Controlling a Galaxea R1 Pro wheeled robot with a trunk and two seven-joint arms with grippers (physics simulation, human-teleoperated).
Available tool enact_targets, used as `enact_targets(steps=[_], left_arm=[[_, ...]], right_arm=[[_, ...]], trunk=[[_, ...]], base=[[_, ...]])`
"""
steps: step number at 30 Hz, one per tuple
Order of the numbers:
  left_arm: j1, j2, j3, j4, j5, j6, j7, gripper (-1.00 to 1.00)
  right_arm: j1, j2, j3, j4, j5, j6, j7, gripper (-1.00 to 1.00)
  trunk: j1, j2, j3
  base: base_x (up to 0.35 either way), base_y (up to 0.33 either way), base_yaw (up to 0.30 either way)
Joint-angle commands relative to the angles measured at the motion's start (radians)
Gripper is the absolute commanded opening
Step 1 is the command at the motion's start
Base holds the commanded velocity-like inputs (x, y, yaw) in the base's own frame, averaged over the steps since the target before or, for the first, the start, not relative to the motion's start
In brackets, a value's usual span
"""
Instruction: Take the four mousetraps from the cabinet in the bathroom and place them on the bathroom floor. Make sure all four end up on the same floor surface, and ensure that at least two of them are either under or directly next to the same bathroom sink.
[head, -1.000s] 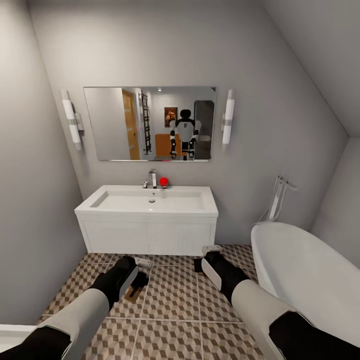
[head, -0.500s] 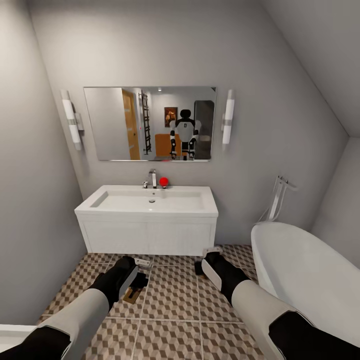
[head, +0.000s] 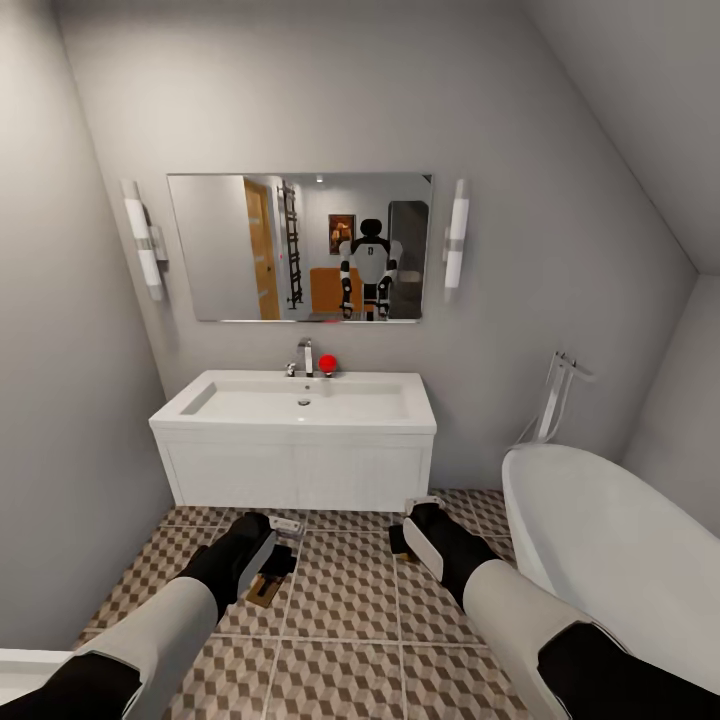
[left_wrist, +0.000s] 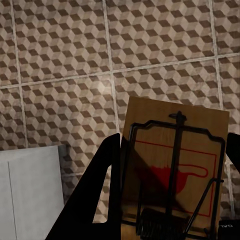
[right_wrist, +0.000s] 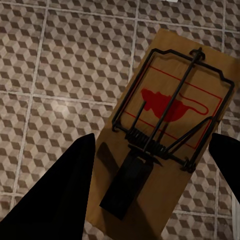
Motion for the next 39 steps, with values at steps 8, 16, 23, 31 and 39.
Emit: enact_targets(steps=[8, 16, 23, 31, 39], left_arm=[[0.001, 0.001, -0.007, -0.012, 0.011, 0.028, 0.003, -1.00], [0.004, 0.002, -0.006, -0.036, 0.011, 0.042, 0.003, -1.00], [0.005, 0.002, -0.005, -0.040, 0.011, 0.044, 0.006, -1.00], [0.003, 0.004, 0.015, -0.041, 0.026, 0.051, 0.006, -1.00], [0.003, 0.008, 0.034, -0.042, 0.038, 0.061, 0.006, -1.00]], right_arm=[[-0.001, 0.000, 0.005, -0.002, -0.009, 0.003, -0.009, -1.00], [-0.001, 0.000, 0.005, -0.002, -0.009, 0.003, -0.009, -1.00], [0.000, 0.000, 0.005, -0.003, -0.009, 0.003, -0.007, -1.00], [0.000, 0.000, 0.005, -0.008, -0.009, 0.002, -0.003, -1.00], [0.000, 0.000, 0.005, -0.007, -0.009, 0.002, -0.003, -1.00]], trunk=[[0.000, -0.001, -0.001], [0.004, -0.008, -0.004], [0.031, -0.057, -0.026], [0.062, -0.113, -0.051], [0.092, -0.169, -0.076]], base=[[0.000, 0.000, 0.000], [0.000, 0.000, 0.000], [0.000, 0.000, 0.000], [0.000, 0.000, 0.000], [0.000, 0.000, 0.000]])
